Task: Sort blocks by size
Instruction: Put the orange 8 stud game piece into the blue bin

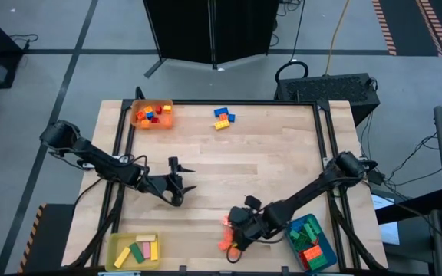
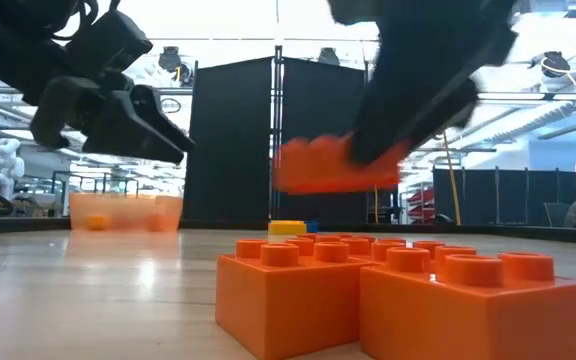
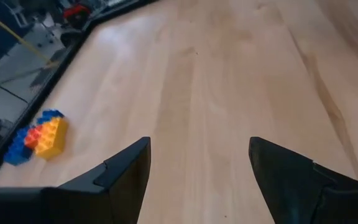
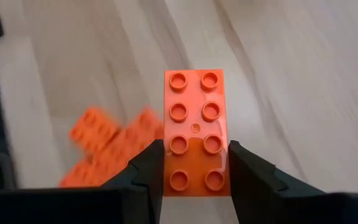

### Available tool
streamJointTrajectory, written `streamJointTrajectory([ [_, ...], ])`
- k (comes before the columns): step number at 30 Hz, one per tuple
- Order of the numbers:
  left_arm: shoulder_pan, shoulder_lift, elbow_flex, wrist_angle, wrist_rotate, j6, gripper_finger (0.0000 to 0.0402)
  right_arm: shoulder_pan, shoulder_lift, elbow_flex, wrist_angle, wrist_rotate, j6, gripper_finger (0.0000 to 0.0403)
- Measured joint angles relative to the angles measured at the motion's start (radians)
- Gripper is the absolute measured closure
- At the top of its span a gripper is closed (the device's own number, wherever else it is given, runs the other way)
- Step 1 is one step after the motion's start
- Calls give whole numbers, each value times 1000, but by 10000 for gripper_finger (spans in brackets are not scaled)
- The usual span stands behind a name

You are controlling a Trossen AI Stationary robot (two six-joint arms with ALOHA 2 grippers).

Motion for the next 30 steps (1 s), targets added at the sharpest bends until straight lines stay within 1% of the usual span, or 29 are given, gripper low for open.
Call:
streamJointTrajectory([
  [8, 39, 0, 0, 23, 0, 63, 130, 73, -142, 0, -208, -11, 239, 277],
  [13, 57, 0, 0, 21, 0, 63, 130, 138, -205, 1, -308, -67, 422, 277],
  [16, 56, 0, 0, 21, 2, 63, 130, 184, -219, 1, -361, -108, 545, 277],
  [19, 56, 0, 0, 21, 8, 62, 130, 228, -222, 1, -393, -174, 655, 277],
  [23, 56, 0, 0, 21, 29, 61, 130, 279, -222, 1, -416, -251, 768, 277],
  [25, 56, 0, 0, 21, 30, 53, 130, 300, -222, 1, -422, -268, 805, 277],
  [30, 56, 0, 0, 21, 30, 43, 130, 364, -225, 1, -457, -271, 914, 277],
])
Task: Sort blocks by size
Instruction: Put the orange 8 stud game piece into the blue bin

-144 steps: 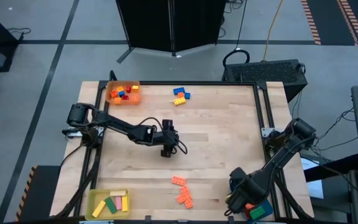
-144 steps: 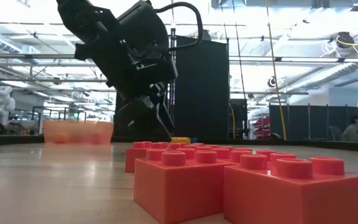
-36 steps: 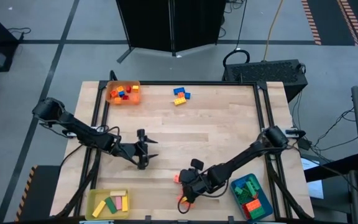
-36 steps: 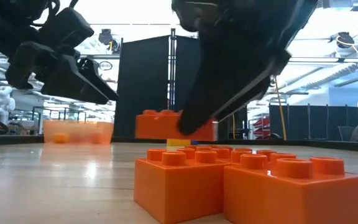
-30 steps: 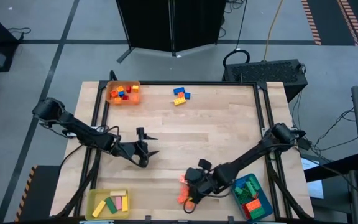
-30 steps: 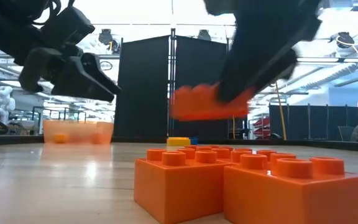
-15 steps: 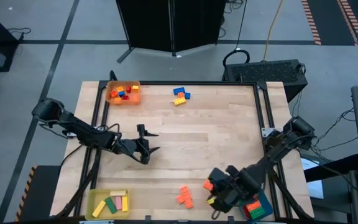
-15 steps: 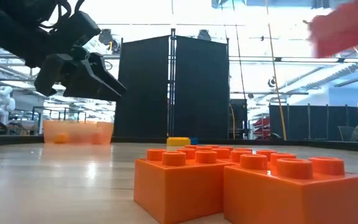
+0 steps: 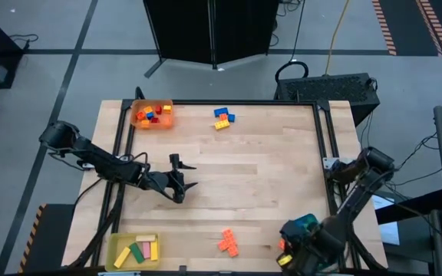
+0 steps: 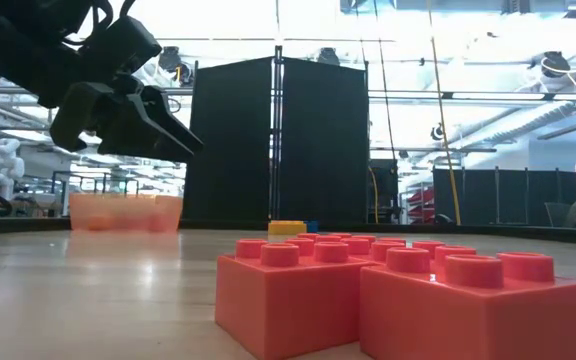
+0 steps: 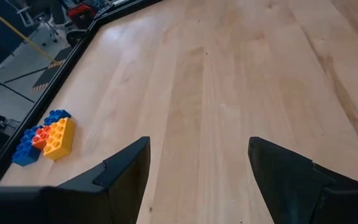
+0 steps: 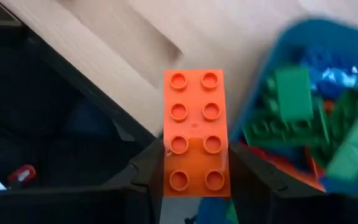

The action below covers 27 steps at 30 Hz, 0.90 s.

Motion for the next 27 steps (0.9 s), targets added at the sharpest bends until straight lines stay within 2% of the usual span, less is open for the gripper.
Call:
streamJointTrajectory([
  [7, 0, 0, 0, 1, 0, 0, 130, 87, 0, 0, -70, -86, 198, 277],
  [13, 0, 0, 0, 1, 0, -1, 130, 128, 0, 0, -144, -97, 322, 271],
  [18, 0, 0, 0, 1, 0, -4, 130, 133, 0, 0, -228, -96, 362, 232],
  [23, 0, 0, 0, 1, 0, -6, 130, 133, 0, 0, -218, -67, 360, 187],
  [27, 0, 0, 0, 1, 0, -6, 130, 129, 0, 0, -219, -67, 366, 167],
])
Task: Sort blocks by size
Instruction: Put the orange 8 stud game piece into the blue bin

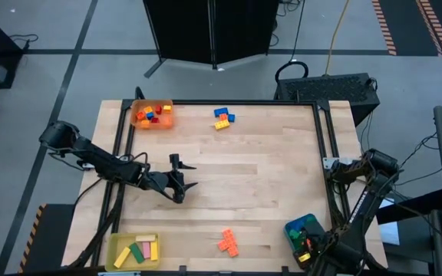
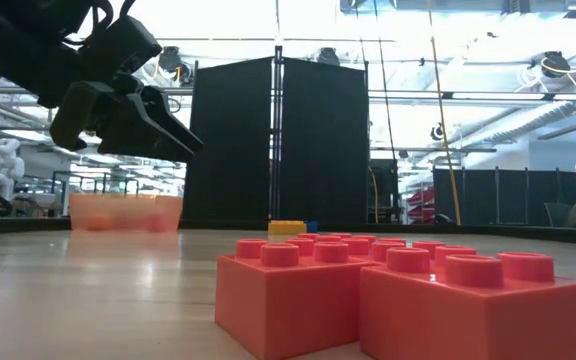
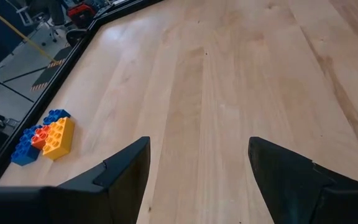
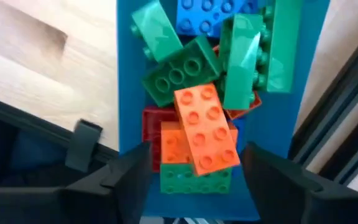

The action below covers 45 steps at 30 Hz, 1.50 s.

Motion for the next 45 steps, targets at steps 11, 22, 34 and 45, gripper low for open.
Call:
streamJointTrajectory([
  [11, 0, 0, 0, 0, 0, -1, 130, -158, 2, 0, 81, 425, -184, 161],
  [22, 0, 0, 0, -2, 0, -1, 130, -405, 116, 0, 543, 417, -856, 161],
  [34, 0, 0, 0, -11, 3, -1, 130, -476, 299, 0, 761, 350, -986, 160],
  [45, 0, 0, 0, -10, 26, -1, 130, -477, 368, -1, 925, 309, -1024, 160],
])
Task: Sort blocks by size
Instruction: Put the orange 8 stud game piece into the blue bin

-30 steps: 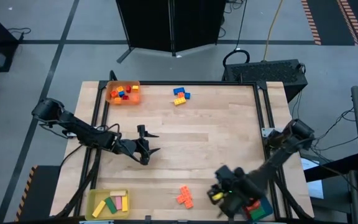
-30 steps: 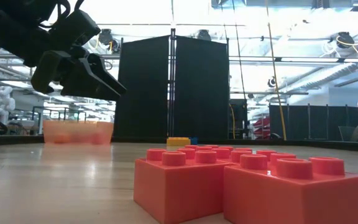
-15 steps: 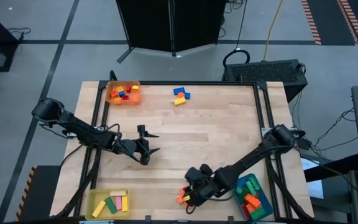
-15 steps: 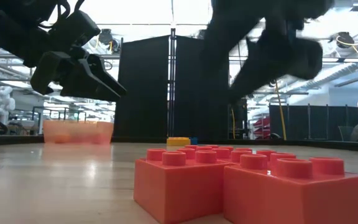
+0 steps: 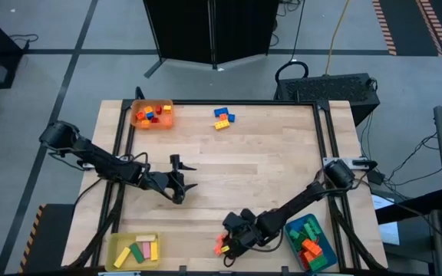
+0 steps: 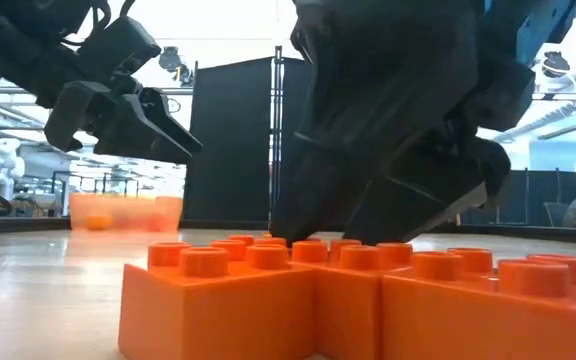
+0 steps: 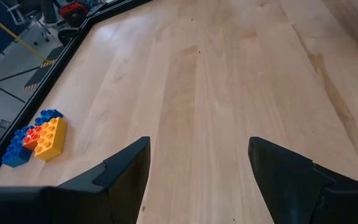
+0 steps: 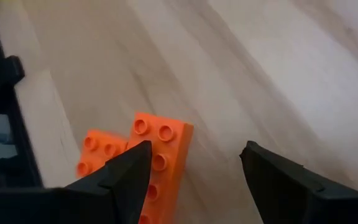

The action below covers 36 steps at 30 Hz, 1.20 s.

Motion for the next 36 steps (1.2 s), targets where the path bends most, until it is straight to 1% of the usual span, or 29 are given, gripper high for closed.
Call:
streamJointTrajectory([
  [8, 0, 0, 0, 0, 0, 0, 130, -13, -4, 4, -134, 89, 44, 160],
  [14, 0, 0, 0, 0, 0, 0, 130, -13, -12, 1, -104, 109, -3, 160],
  [17, 0, 0, 0, 0, 12, -7, 130, -13, -23, -1, -34, 105, -67, 160],
  [21, 0, 0, 0, 43, 124, -16, 130, -4, -30, -1, 63, 99, -144, 160],
  [26, 0, 0, 0, 71, 348, 27, 130, 10, -30, -1, 30, 99, -154, 160],
  [29, 0, 0, 0, 101, 450, 29, 130, 16, -30, -1, 25, 109, -158, 160],
  [32, 0, 0, 0, 121, 487, 33, 130, 16, -24, 0, 15, 107, -167, 160],
  [36, 1, 0, 0, 122, 475, 34, 130, 26, 11, 0, 2, 101, -181, 160],
])
